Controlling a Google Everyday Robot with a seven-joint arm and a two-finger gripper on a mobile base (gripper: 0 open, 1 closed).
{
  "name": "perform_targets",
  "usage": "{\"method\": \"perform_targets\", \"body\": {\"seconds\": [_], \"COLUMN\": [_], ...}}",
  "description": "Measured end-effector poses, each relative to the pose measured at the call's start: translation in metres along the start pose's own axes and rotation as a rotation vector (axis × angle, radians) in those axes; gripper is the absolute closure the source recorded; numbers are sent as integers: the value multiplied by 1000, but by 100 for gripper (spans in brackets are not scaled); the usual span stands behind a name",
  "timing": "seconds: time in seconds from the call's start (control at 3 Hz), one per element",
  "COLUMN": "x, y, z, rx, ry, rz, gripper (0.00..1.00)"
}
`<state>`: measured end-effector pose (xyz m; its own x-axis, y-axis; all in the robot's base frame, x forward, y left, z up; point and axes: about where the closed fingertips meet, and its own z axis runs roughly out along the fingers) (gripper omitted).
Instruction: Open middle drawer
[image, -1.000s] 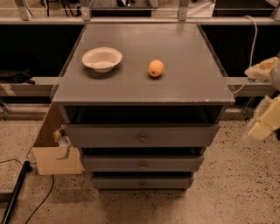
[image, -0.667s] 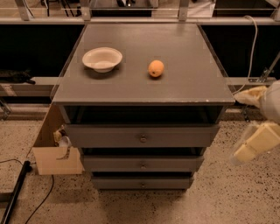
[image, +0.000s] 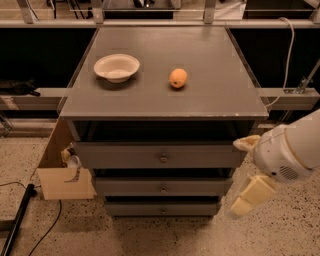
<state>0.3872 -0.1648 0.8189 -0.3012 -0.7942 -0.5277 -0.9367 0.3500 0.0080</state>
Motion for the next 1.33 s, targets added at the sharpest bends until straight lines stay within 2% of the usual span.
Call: {"method": "perform_targets", "body": {"seconds": [0.33,0.67,1.0,1.33], "x": [10,11,11,21], "y": [-1,-2,4,-2], "z": [38,37,52,89], "rx": [-30,-26,-52,-50], "ry": [106,110,111,148], "rz": [-46,-48,-54,-42], "gripper": [0,0,0,0]}}
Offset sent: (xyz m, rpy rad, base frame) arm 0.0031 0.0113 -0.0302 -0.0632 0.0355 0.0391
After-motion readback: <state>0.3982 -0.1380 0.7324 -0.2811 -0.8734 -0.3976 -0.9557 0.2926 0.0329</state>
